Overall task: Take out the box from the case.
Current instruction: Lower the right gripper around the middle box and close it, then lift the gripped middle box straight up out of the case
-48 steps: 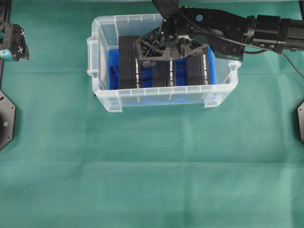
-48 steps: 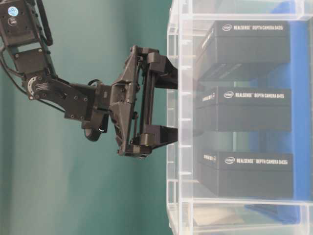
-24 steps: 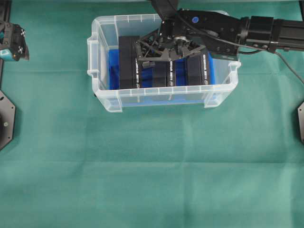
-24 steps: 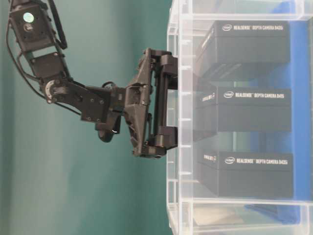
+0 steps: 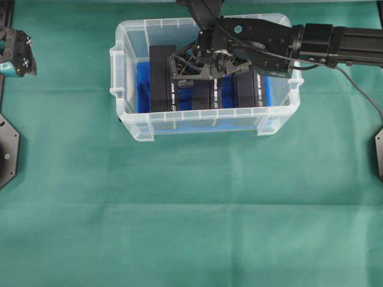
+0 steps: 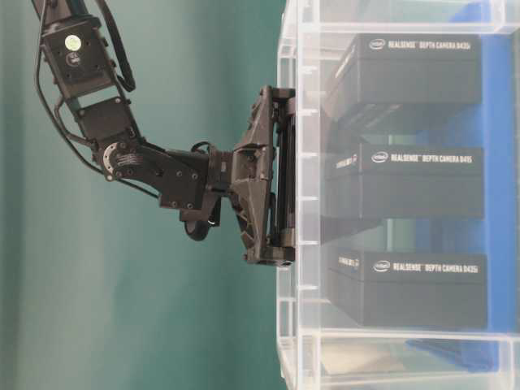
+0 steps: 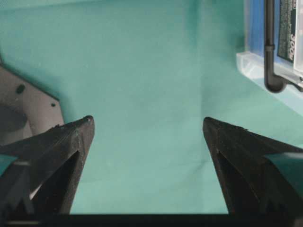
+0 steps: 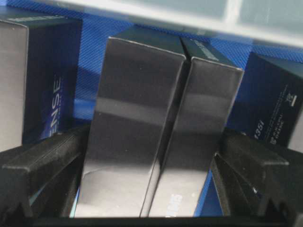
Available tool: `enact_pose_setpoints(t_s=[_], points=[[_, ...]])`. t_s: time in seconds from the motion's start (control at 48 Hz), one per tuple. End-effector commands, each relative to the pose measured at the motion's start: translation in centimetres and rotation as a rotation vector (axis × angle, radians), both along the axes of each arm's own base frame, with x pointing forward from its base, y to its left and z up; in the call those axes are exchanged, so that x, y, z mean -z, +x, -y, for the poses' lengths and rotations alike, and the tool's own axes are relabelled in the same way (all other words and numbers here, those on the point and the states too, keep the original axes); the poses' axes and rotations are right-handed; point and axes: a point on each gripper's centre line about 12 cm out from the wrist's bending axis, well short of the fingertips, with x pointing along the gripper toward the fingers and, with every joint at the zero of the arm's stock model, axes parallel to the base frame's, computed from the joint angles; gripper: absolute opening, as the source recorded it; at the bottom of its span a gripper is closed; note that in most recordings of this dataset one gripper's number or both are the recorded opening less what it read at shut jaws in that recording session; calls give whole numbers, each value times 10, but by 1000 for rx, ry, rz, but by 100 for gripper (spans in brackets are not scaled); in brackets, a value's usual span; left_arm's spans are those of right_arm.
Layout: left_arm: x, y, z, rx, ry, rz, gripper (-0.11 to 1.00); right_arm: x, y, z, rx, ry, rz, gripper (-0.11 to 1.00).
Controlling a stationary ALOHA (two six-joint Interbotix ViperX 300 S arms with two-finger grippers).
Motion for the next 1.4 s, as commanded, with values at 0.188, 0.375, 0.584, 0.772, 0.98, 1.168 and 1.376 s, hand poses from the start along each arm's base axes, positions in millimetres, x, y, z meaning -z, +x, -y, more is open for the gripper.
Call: enact_pose_setpoints(t_s=[0.188, 0.375, 0.584, 0.772, 0.98, 1.168, 1.376], points=[[-6, 0, -2, -7, 14, 17, 96, -12, 1, 0, 16, -7, 33, 76], [-6, 0, -2, -7, 15, 18, 96, -11, 1, -4, 24, 3, 28, 70], [-6, -1, -3, -11, 16, 17, 96, -11, 1, -4, 27, 3, 32, 70], [-6, 0, -3, -14, 14, 17, 96, -12, 2, -3, 39, -5, 36, 70], [-6, 0, -3, -14, 14, 17, 96, -29, 1, -2, 47, -11, 46, 70], [-6, -1, -4, -19, 14, 15, 96, -64, -4, 1, 59, -45, 51, 70], [-6, -1, -4, -17, 14, 15, 96, -99, -8, 2, 72, -55, 58, 70]])
